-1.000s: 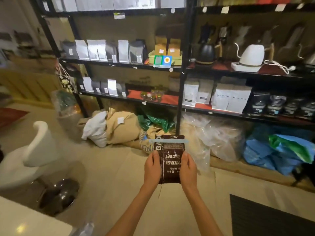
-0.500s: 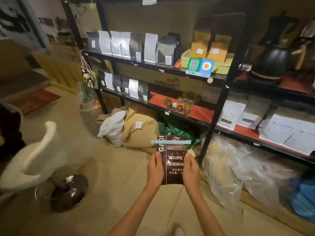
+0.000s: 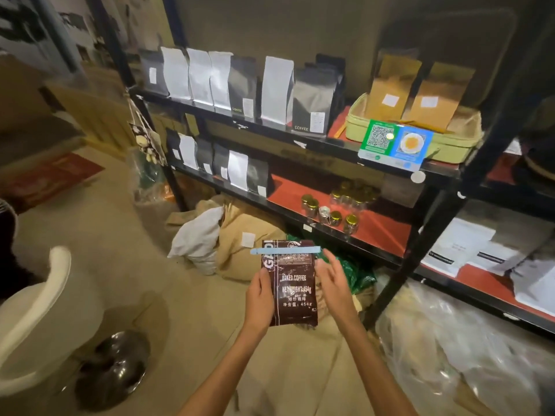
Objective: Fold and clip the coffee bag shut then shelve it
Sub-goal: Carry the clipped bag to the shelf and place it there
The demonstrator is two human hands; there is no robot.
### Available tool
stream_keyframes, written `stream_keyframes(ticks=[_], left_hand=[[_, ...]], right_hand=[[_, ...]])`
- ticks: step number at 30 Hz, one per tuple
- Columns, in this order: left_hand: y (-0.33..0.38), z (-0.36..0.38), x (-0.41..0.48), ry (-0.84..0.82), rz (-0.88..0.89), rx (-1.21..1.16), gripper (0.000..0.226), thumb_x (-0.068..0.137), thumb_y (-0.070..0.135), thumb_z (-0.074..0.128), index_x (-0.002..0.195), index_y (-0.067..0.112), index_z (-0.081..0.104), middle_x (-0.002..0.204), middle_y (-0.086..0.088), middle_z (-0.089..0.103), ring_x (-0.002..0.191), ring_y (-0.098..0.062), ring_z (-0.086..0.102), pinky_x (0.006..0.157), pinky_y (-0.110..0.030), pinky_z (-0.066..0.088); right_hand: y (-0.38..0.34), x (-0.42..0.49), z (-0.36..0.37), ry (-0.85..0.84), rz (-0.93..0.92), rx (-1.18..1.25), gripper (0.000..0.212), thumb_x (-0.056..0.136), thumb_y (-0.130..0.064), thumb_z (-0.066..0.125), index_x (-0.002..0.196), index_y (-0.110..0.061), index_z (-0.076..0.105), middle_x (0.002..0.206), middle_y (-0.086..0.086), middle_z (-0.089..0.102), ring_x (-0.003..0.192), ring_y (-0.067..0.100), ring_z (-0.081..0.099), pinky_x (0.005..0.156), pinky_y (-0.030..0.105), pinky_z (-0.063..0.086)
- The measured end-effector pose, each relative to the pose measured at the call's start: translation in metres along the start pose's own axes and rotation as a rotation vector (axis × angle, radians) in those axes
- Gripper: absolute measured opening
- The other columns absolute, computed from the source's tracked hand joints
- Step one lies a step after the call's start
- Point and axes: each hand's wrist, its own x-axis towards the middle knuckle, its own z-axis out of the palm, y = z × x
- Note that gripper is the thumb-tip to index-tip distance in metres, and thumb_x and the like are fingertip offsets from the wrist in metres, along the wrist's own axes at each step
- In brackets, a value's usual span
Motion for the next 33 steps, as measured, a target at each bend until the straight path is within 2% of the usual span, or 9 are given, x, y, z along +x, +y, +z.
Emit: stream_keyframes(ticks=[2, 5, 10, 14, 19, 24, 27, 30, 33], left_hand=[[0.004, -0.021, 0.039, -0.047, 0.028, 0.028, 0.038, 0.106, 0.026, 0.029, 0.101, 0.006, 0.061, 0.086, 0.001, 0.068, 0.070, 0.006, 0.062, 0.061, -0.004, 0.045], [0.009, -0.056, 0.087, -0.092, 0.071, 0.069, 0.036, 0.105, 0.031, 0.030, 0.092, 0.015, 0.060, 0.082, 0.006, 0.067, 0.075, -0.004, 0.062, 0.065, -0.009, 0.047], [0.010, -0.110, 0.183, -0.226, 0.087, 0.114, 0.033, 0.104, 0.035, 0.030, 0.103, 0.019, 0.059, 0.093, -0.001, 0.069, 0.086, -0.012, 0.067, 0.078, -0.031, 0.055], [0.004, -0.117, 0.240, -0.304, 0.061, 0.057, 0.030, 0.104, 0.035, 0.030, 0.107, 0.022, 0.057, 0.094, 0.001, 0.068, 0.084, -0.007, 0.067, 0.077, -0.031, 0.056], [0.003, -0.101, 0.305, -0.474, 0.010, 0.075, 0.034, 0.102, 0.041, 0.032, 0.115, 0.024, 0.058, 0.105, 0.003, 0.069, 0.099, -0.009, 0.065, 0.088, -0.029, 0.052], [0.014, -0.078, 0.393, -0.654, 0.043, 0.263, 0.031, 0.104, 0.027, 0.037, 0.134, 0.032, 0.046, 0.125, 0.008, 0.063, 0.102, 0.012, 0.060, 0.080, -0.002, 0.043], [0.021, -0.059, 0.458, -0.748, 0.207, 0.466, 0.045, 0.102, 0.027, 0.043, 0.145, 0.031, 0.033, 0.136, 0.007, 0.054, 0.112, 0.003, 0.055, 0.088, -0.004, 0.042], [0.017, -0.041, 0.536, -0.652, 0.566, 0.733, 0.053, 0.089, 0.027, 0.057, 0.139, 0.032, 0.038, 0.140, 0.002, 0.051, 0.130, -0.017, 0.044, 0.111, -0.041, 0.037], [0.025, -0.026, 0.600, -0.538, 0.784, 0.841, 0.058, 0.079, 0.018, 0.072, 0.132, 0.026, 0.047, 0.133, 0.001, 0.053, 0.125, -0.023, 0.046, 0.109, -0.039, 0.039]], right_hand=[[-0.023, 0.038, 0.014, 0.023, -0.077, -0.048, 0.050, 0.098, -0.043, 0.048, 0.146, -0.032, 0.036, 0.122, -0.016, 0.055, 0.116, 0.012, 0.058, 0.083, 0.027, 0.053], [-0.057, 0.091, 0.039, -0.072, -0.191, -0.200, 0.049, 0.094, -0.042, 0.057, 0.141, -0.031, 0.047, 0.121, -0.021, 0.062, 0.115, 0.001, 0.058, 0.104, 0.042, 0.047], [-0.113, 0.165, 0.112, -0.321, -0.081, -0.623, 0.086, 0.063, -0.074, 0.068, 0.139, -0.047, 0.041, 0.125, -0.018, 0.063, 0.104, 0.008, 0.065, 0.091, 0.042, 0.056], [-0.126, 0.208, 0.142, -0.256, -0.150, -0.892, 0.056, 0.080, -0.052, 0.068, 0.132, -0.035, 0.056, 0.126, -0.012, 0.064, 0.109, 0.010, 0.060, 0.094, 0.038, 0.051], [-0.123, 0.270, 0.141, -0.208, -0.193, -0.919, 0.032, 0.081, -0.039, 0.070, 0.111, -0.026, 0.069, 0.112, -0.007, 0.072, 0.097, 0.010, 0.064, 0.088, 0.039, 0.053], [-0.112, 0.336, 0.133, -0.012, -0.170, -0.936, 0.028, 0.079, -0.038, 0.072, 0.107, -0.036, 0.069, 0.102, -0.017, 0.072, 0.095, 0.008, 0.066, 0.084, 0.033, 0.051], [-0.101, 0.375, 0.128, 0.153, -0.188, -0.969, 0.031, 0.081, -0.043, 0.071, 0.111, -0.033, 0.068, 0.107, -0.011, 0.075, 0.099, 0.013, 0.069, 0.086, 0.040, 0.055], [-0.086, 0.415, 0.126, 0.251, -0.135, -0.975, 0.033, 0.082, -0.043, 0.070, 0.114, -0.035, 0.065, 0.106, -0.010, 0.075, 0.098, 0.014, 0.070, 0.083, 0.040, 0.057], [-0.068, 0.447, 0.130, 0.366, -0.075, -0.974, 0.033, 0.085, -0.043, 0.067, 0.116, -0.034, 0.062, 0.102, -0.001, 0.074, 0.093, 0.019, 0.069, 0.080, 0.041, 0.057]])
